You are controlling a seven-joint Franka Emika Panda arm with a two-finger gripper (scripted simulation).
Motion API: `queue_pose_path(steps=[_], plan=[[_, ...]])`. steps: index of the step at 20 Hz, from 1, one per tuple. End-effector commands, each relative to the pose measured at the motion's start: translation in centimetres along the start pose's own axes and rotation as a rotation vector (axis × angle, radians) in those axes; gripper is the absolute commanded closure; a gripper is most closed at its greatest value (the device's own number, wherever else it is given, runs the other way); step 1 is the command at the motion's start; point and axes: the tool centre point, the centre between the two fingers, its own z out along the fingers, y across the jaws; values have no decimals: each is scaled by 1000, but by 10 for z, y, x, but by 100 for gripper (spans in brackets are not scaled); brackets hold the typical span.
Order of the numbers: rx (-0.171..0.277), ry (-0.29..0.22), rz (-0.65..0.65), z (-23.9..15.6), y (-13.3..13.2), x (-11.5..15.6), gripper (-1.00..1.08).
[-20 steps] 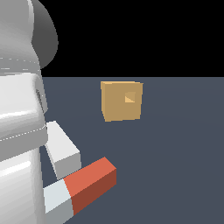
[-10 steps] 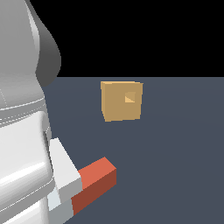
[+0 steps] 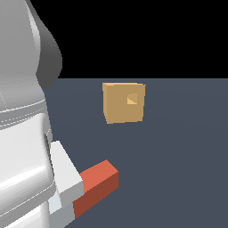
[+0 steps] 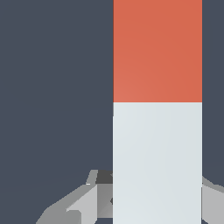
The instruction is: Insert the peg into the horizontal hole in a box.
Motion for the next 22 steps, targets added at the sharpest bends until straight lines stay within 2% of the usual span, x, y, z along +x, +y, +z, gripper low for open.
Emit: queue_pose_path(steps=[1, 7, 12, 17, 22], plan=[[0, 0, -1, 0, 0, 0, 108], [0, -1, -40, -3, 4, 12, 108], [-1, -2, -117, -10, 11, 35, 108], [-2, -3, -236, -20, 19, 72, 108], [-2, -3, -395, -33, 21, 122, 108]])
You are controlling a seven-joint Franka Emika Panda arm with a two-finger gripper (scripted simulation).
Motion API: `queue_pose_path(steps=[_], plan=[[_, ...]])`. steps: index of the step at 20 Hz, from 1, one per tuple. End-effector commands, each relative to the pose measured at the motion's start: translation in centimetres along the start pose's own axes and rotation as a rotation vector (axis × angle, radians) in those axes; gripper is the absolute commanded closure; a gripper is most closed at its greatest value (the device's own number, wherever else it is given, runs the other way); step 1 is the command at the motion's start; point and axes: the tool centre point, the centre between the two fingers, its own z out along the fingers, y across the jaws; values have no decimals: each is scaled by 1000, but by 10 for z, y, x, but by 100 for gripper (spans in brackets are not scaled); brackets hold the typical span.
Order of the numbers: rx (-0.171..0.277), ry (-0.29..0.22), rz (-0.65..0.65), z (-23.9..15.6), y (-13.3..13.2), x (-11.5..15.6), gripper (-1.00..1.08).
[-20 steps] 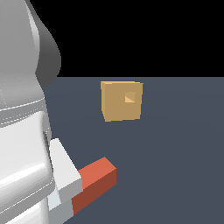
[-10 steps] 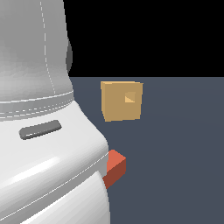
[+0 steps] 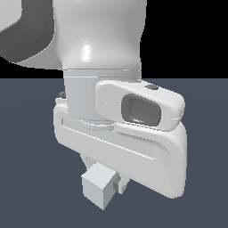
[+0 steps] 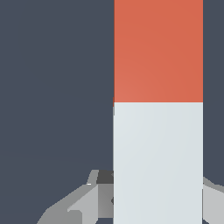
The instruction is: Insert the peg into the horizontal hole in a box.
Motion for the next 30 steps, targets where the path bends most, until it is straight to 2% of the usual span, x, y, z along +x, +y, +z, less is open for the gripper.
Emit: queue_pose_path(steps=[1, 9, 18, 24, 30], plan=[[-3, 1, -84, -8, 9, 26, 108], [-3, 1, -367, -31, 21, 114, 108], [-3, 3, -633, -52, 8, 198, 108], [-3, 3, -743, -60, -5, 231, 108], [-2, 4, -757, -61, -7, 235, 108]])
